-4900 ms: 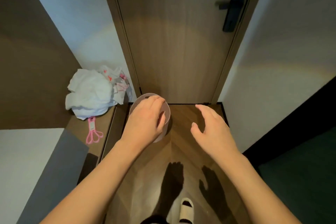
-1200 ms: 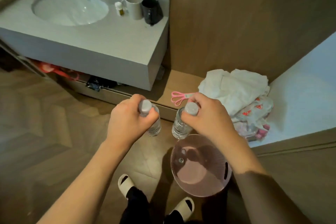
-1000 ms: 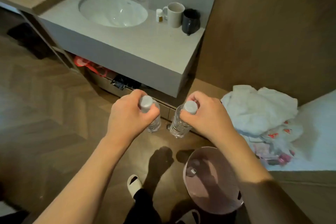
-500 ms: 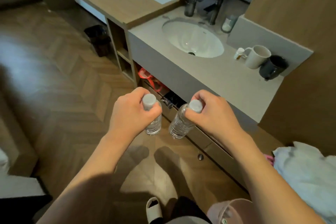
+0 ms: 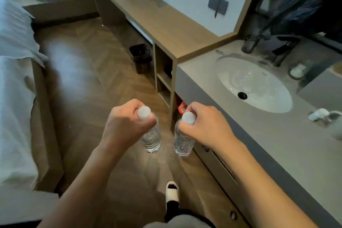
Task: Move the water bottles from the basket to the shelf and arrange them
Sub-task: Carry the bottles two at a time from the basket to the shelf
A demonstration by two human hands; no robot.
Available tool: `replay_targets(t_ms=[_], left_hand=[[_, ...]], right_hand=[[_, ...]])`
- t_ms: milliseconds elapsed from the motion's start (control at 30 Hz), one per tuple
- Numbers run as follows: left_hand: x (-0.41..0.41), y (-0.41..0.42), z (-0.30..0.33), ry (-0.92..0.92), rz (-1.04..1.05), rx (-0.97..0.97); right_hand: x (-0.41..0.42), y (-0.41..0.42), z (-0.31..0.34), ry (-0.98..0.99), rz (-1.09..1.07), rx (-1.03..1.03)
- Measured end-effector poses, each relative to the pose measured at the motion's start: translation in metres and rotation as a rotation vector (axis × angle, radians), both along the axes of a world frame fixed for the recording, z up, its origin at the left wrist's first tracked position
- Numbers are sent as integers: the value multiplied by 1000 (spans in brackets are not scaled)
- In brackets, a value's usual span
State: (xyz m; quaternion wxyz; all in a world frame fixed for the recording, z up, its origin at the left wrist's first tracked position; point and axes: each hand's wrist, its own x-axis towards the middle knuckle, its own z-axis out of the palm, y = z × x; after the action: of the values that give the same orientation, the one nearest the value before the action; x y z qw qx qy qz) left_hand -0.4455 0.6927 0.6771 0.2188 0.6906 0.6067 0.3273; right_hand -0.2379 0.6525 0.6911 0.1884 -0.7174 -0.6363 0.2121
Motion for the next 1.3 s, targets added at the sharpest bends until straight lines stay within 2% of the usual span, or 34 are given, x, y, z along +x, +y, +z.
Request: replay_targets(t_ms=[167, 400, 667, 867, 1300], left_hand=[[-16, 85, 18, 56, 48, 75], [-49, 218, 19, 55, 115, 79], [-101, 384, 16, 6, 40, 56], [-128, 514, 28, 39, -15, 89], [-148, 789, 21, 33, 100, 94]], right_hand=[[-13, 100, 11, -24, 76, 6], [-45, 241, 11, 9, 105, 53], [-93, 406, 4, -43, 62, 20], [-121, 527, 17, -22, 11, 58], [-153, 808, 4, 3, 133, 57]])
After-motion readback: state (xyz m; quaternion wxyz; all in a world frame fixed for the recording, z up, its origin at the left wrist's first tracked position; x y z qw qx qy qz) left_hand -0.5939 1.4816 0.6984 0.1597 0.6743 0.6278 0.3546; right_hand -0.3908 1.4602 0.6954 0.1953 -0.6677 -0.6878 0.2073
